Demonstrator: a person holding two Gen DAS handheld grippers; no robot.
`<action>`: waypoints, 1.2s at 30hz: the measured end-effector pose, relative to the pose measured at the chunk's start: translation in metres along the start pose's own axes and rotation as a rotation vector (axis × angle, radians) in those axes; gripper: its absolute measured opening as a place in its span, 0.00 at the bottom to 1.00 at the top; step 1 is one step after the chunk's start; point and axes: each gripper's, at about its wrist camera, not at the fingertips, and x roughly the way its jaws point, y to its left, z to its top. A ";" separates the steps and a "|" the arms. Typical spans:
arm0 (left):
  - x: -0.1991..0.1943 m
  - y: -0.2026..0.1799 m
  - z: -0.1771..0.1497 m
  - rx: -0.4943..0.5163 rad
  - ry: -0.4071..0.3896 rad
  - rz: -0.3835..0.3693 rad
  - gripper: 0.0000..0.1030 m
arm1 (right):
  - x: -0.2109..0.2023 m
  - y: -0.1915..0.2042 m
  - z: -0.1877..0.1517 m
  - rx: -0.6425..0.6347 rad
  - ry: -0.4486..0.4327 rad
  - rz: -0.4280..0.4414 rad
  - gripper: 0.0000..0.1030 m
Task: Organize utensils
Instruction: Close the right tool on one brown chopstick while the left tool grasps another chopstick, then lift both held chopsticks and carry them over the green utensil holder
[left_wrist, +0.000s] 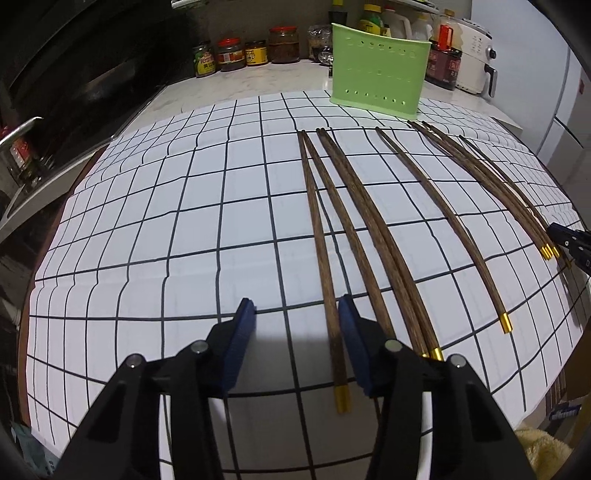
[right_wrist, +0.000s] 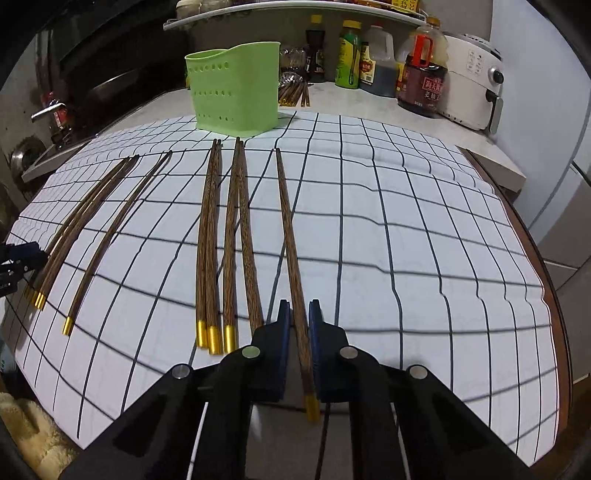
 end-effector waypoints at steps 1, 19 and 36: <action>-0.001 0.000 -0.001 0.005 -0.002 -0.001 0.46 | -0.003 0.004 -0.004 -0.004 -0.002 -0.009 0.13; -0.023 -0.013 -0.036 0.075 -0.049 -0.036 0.24 | -0.020 0.020 -0.034 0.076 -0.058 0.005 0.22; -0.041 -0.008 -0.035 0.030 -0.161 -0.093 0.07 | -0.042 0.024 -0.033 0.097 -0.197 0.060 0.07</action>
